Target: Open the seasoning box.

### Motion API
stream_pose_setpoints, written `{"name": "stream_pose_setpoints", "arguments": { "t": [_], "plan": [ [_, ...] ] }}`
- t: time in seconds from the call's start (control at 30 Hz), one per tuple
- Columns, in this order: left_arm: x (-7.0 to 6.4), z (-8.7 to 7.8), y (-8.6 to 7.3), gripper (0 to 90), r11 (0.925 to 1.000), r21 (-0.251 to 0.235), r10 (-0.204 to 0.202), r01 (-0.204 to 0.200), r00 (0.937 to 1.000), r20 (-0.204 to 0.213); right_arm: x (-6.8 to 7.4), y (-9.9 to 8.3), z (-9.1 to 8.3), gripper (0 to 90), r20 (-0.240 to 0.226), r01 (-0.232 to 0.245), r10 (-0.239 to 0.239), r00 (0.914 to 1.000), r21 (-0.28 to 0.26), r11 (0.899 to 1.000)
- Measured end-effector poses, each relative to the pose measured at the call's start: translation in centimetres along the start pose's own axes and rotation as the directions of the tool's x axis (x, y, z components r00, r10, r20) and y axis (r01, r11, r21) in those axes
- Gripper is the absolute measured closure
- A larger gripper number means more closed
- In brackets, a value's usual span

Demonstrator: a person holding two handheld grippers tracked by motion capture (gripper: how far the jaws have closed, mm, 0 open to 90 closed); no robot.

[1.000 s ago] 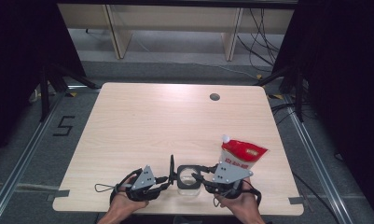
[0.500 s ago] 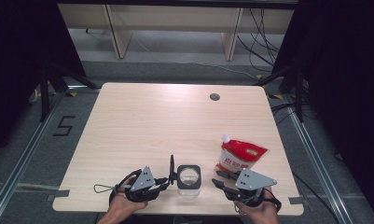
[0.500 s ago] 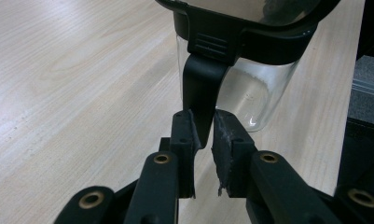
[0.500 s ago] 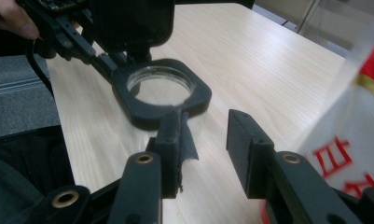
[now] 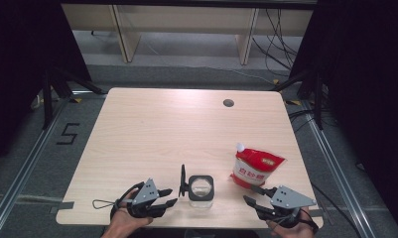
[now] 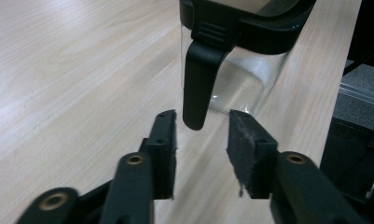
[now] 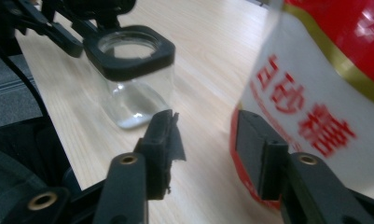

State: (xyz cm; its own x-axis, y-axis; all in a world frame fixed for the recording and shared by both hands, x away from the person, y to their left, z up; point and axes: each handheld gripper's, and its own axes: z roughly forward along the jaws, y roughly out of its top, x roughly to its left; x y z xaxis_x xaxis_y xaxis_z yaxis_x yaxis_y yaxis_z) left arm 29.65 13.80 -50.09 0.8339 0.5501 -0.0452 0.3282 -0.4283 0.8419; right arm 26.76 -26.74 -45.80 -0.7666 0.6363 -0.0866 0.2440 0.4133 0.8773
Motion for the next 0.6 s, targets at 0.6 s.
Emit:
{"name": "stream_pose_setpoints", "arguments": {
  "t": [0.6],
  "plan": [
    [-0.3,-0.9,-0.8,25.5,0.9909,0.027,-0.132,0.132,0.9911,-0.019,-2.6,-2.8,-1.5,34.2,0.122,-0.134,0.13,0.984,0.026,0.991]
  ]
}}
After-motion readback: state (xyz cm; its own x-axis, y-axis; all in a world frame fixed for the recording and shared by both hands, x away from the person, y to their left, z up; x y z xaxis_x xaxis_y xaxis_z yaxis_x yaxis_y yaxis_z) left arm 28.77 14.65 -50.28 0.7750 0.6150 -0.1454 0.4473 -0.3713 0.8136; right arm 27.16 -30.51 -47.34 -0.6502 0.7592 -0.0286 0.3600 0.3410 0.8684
